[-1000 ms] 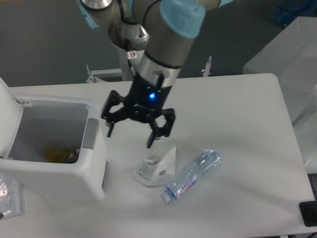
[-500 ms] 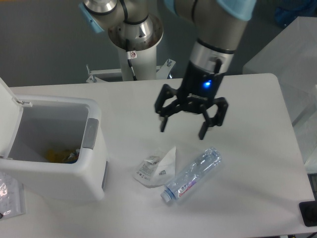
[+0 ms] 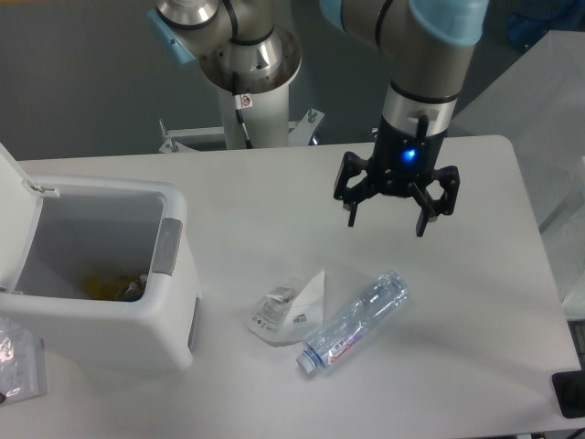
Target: Open the trash can
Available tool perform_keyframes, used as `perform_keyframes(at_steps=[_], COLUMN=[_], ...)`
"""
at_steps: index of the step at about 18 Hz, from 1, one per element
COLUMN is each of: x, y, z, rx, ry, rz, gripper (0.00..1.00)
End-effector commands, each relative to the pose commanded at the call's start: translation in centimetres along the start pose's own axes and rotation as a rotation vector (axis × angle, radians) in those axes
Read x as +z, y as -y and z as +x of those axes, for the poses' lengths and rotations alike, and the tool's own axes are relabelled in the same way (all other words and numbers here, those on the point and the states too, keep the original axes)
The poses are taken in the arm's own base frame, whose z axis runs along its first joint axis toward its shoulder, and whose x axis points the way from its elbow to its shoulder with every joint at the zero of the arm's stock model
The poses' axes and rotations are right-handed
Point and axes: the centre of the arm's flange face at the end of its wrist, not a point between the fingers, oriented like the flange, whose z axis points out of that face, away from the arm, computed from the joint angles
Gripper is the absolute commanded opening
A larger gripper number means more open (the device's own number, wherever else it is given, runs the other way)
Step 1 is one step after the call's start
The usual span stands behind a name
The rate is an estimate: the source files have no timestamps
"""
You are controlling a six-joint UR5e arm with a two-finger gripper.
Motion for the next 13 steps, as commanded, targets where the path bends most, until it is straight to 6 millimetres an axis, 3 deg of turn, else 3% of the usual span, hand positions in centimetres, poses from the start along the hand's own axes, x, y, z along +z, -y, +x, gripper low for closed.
perform_keyframes(at_steps=[4, 8, 13], x=[-0.4, -2.1, -1.5], y=[0.4, 1.0, 1.3], z=[-0.1, -0.5, -1.3], rx=[0.020, 0.042, 0.044], ry=[0.004, 0.040, 0.046], rz=[0.008, 0.019, -0.013], gripper=[1.00, 1.00, 1.00])
